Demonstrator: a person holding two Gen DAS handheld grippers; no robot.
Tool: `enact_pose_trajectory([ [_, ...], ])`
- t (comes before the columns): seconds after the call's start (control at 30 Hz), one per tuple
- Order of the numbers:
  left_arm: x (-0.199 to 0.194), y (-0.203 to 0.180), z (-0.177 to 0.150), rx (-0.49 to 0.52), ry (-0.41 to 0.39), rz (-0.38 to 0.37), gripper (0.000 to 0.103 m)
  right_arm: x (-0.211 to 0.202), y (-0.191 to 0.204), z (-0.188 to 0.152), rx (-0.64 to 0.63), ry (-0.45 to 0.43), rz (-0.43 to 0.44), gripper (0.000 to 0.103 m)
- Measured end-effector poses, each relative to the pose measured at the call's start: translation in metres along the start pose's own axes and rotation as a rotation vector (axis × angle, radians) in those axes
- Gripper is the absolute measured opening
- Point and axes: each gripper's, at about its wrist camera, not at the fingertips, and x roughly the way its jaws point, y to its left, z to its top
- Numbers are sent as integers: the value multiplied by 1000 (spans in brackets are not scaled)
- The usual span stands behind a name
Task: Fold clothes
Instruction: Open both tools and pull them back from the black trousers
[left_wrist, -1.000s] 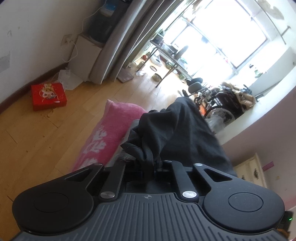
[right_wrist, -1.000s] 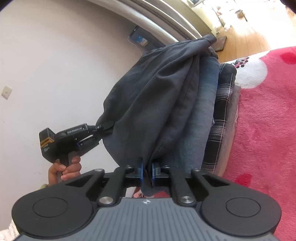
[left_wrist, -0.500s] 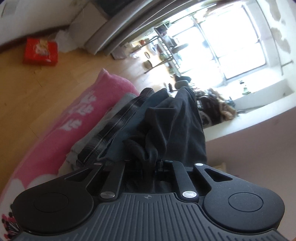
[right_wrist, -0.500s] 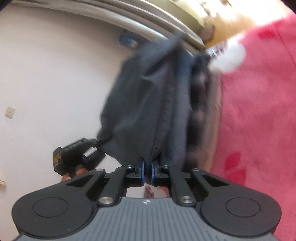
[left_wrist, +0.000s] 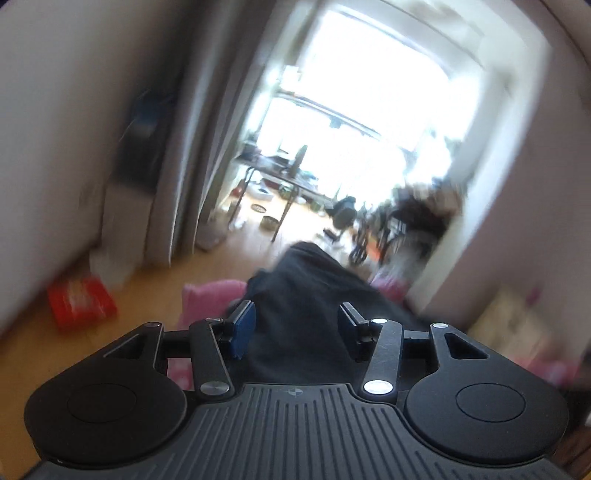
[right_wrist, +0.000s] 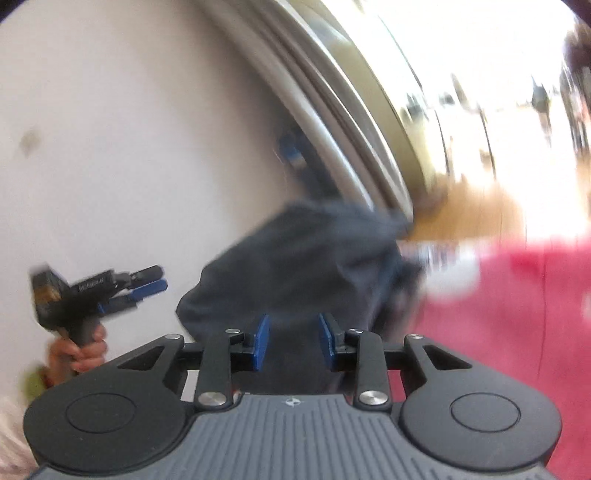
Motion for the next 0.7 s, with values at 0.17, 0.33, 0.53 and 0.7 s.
enact_pose_trajectory([
  [0.17,52,0,-32,37,125,141,48,51,11,-30,-202,29,-104,31],
  [0.33,48,8,-40,10,101,131,49,56,-8,-30,-171,43,-94,30],
  [0.53,46,1,-47,62,100,133,49,50,-2,10,-207,-73,-32,30],
  [0.7,47,-6,-49,102,86,125,50,75,-46,2,-36,-20,-114,31],
])
